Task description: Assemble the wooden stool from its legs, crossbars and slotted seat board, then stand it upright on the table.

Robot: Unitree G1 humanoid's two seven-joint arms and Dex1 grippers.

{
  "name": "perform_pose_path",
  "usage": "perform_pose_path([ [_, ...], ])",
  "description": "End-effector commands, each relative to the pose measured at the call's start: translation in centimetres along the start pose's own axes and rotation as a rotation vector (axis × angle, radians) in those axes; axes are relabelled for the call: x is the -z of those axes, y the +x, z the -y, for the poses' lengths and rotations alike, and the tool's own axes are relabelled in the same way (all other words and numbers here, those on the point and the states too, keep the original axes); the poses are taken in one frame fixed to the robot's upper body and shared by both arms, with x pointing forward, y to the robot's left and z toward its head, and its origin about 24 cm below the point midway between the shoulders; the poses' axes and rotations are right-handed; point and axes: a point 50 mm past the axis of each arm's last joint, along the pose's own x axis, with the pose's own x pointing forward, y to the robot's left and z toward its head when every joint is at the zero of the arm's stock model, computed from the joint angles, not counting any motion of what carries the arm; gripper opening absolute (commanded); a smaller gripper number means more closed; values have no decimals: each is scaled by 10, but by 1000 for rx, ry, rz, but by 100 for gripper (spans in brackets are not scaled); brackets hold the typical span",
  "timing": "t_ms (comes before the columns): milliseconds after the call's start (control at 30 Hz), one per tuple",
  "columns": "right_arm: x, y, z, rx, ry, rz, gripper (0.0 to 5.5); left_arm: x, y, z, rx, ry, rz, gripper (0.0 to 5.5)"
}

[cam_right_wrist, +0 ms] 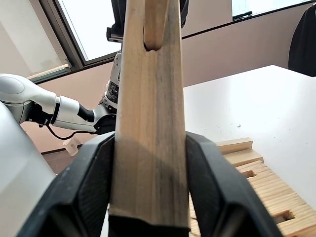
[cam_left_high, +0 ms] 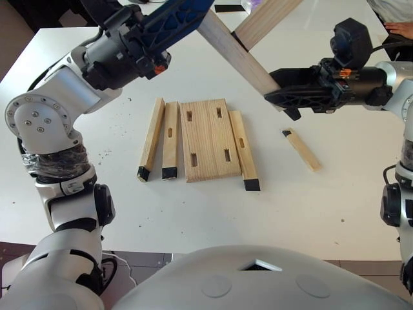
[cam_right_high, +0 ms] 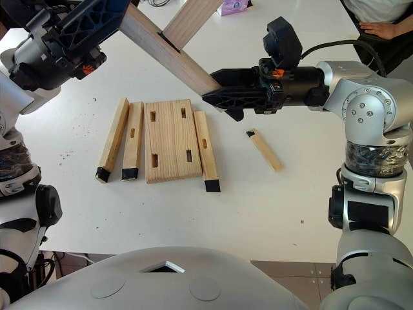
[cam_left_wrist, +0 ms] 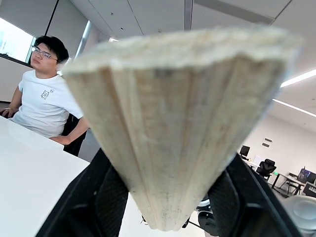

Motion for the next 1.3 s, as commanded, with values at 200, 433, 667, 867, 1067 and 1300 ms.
perform_pose_path([
  [200, 7, 3, 11, 104, -98, -15, 242, 9, -1, -1, -33, 67, -63, 210],
  [433, 27, -6, 17, 196, -128, -11, 352, 9, -18, -14, -137, 140, -94, 206],
  [667, 58, -30, 18, 400, -144, -8, 451, 18, -38, -22, -169, 284, -280, 206],
  [867, 64, -49, 25, 685, -118, 144, 539, 24, -79, -16, -205, 374, -417, 206],
  [1067, 79, -58, 15, 852, -44, 238, 540, 11, -95, -2, -171, 394, -538, 206],
  [1300, 89, -61, 10, 971, 6, 313, 540, 10, -103, -3, -147, 400, -624, 206],
])
